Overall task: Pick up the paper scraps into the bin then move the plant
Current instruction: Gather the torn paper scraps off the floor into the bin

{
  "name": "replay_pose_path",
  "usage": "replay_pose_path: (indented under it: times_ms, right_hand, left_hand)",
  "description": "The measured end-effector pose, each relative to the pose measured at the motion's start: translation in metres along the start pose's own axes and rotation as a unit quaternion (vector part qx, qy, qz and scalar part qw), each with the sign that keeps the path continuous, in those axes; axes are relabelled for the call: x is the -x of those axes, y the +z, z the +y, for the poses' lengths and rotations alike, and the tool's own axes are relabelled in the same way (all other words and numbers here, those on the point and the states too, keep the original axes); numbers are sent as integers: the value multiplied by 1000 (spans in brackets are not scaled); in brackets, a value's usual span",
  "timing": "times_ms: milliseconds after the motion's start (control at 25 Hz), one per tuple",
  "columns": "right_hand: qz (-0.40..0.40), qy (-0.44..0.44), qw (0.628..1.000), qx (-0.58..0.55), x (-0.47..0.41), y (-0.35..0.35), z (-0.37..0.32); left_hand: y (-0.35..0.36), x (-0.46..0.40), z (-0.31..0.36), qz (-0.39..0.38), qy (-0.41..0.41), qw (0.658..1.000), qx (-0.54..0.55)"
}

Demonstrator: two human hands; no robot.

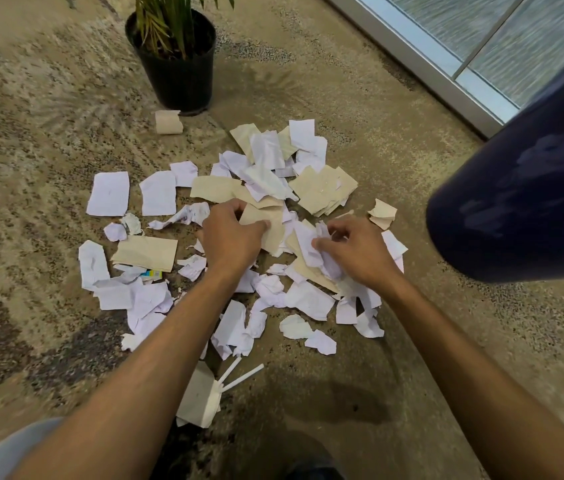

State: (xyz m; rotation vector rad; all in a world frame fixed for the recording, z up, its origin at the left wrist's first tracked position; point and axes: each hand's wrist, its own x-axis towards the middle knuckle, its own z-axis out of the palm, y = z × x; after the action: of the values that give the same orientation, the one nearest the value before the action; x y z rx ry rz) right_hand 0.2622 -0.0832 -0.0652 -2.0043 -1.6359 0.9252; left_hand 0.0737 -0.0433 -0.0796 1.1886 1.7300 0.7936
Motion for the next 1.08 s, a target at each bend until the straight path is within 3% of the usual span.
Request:
replay_pose_path:
  times_ms: [200, 320, 520, 800, 960, 1080]
  right_hand:
    - [-2, -30, 993, 118, 4, 5, -9]
    - [-21, -46, 996, 78, 7, 2, -14]
    - [-69, -26, 997, -33, 7, -15, -29]
    - [57, 31, 957, -283, 5, -49, -34]
    - [90, 96, 947, -294, 17, -38, -11]
    - [129, 139, 954, -234, 28, -24, 7]
  left_hand:
    - [-19, -11, 15, -45, -50, 998, 16]
    - [-43, -18, 26, -97, -82, 992, -17]
    - [-73, -14, 52, -160, -68, 984, -40]
    - [-77, -5, 62, -279, -5, 960, 6]
    - [-47, 2, 45, -372, 32, 926, -52]
    - [-33, -1, 31, -339, 14, 935, -106]
